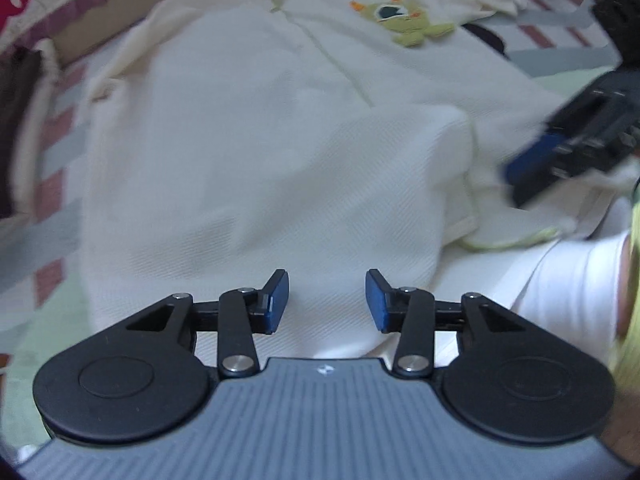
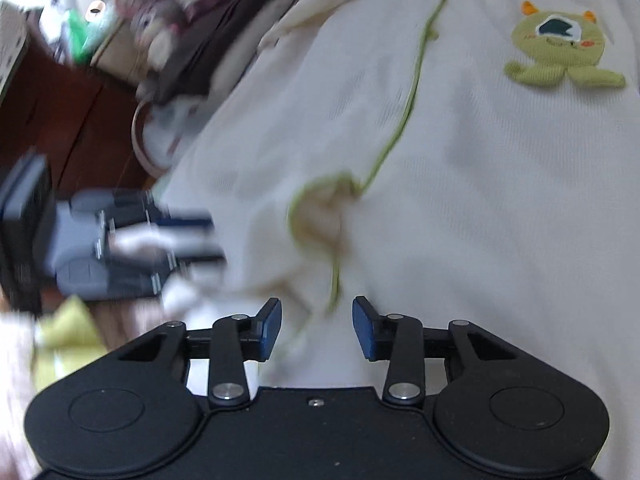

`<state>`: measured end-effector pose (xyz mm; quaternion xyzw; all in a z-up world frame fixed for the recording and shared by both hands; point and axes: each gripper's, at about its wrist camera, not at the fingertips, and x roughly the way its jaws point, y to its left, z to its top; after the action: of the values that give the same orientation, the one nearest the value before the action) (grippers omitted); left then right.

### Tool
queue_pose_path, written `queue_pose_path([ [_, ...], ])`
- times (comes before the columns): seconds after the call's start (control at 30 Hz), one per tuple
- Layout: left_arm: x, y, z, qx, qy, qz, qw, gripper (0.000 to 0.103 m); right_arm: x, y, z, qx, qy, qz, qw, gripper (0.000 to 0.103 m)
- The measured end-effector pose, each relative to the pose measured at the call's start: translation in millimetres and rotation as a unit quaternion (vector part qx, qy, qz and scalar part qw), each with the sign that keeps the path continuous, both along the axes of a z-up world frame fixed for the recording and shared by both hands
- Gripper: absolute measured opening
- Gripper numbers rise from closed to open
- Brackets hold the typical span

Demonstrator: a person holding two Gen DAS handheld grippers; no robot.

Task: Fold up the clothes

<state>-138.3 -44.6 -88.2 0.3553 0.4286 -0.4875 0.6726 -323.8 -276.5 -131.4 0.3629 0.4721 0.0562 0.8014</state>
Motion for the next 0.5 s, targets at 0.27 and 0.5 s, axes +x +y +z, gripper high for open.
queue_pose_path([
  [0.27, 17.3, 48.9, 32.7, 0.022, -0.13, 0.098, 0.9864, 0.051, -0.5, -20.2, -28.3, 0.129, -0.002, -0.109, 0.986, 0.055],
  [0.5, 47.5, 75.2, 23.8, -0.037, -0.051, 0.18, 0.9816, 0.021, 32.2, -8.8, -49.9, 0.119, 0.04, -0.038, 0.991, 0.006],
])
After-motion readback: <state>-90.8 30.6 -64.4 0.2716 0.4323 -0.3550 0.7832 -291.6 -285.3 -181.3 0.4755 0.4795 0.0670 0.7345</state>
